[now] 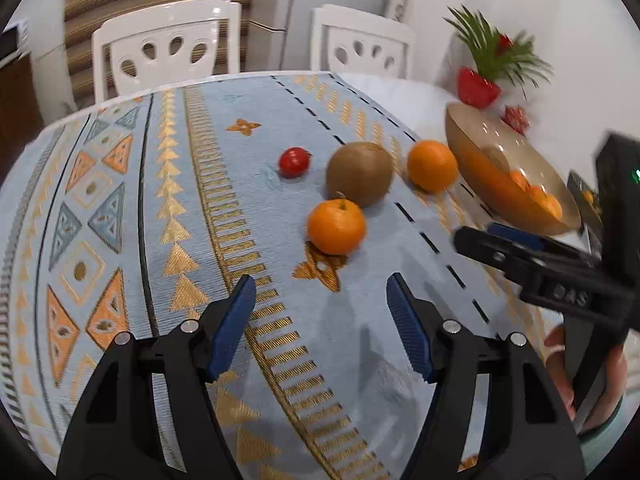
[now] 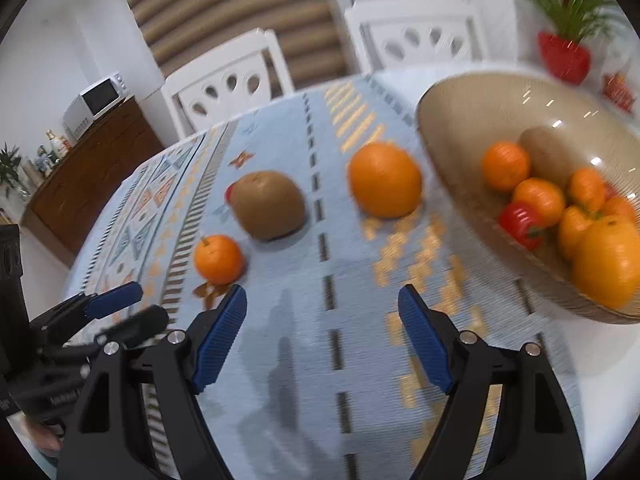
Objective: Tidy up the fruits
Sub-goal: 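Move both open tools back toward the tangerine and kiwi, then grasp the tangerine with the left tool while the right tool grasps the kiwi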
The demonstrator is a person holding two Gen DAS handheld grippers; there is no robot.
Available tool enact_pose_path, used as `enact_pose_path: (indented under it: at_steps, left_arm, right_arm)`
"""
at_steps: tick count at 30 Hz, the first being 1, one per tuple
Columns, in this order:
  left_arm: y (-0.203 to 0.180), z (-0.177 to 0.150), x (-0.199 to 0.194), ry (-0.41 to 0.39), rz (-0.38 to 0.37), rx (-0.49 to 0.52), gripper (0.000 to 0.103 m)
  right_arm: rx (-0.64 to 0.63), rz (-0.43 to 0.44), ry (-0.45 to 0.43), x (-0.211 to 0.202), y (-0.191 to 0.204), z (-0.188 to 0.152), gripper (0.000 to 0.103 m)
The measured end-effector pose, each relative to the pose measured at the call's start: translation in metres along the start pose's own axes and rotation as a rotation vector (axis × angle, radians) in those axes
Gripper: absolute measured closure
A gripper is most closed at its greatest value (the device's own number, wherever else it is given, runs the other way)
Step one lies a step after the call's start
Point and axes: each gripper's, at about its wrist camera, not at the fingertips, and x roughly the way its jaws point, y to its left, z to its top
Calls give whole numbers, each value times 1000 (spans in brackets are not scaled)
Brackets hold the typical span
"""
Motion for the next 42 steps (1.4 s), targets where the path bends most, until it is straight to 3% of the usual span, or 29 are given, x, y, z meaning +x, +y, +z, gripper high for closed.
enact_pose_path:
  at_steps: [7, 13, 20, 28, 34, 42]
  left_arm:
    - [-2, 20, 10, 52, -109, 61, 36]
    - [6, 27, 48, 86, -136, 31, 37]
    - [-2, 31, 67, 89, -137, 27, 40]
    - [-1, 32, 70, 82, -84, 15, 59]
    - [3, 31, 70, 78, -90, 1, 60]
    - [5, 31, 66, 65, -108, -15, 61]
  right_arm:
    - [19, 104, 126, 20, 15, 35, 25]
    - [50, 128, 137, 49, 22, 54, 25]
    - [44, 102, 127, 73, 28, 62, 25]
    - [25, 104, 100, 83, 29, 57, 27]
    - [22, 89, 96, 86, 29, 56, 39]
    - [15, 80, 87, 83, 31, 54, 42]
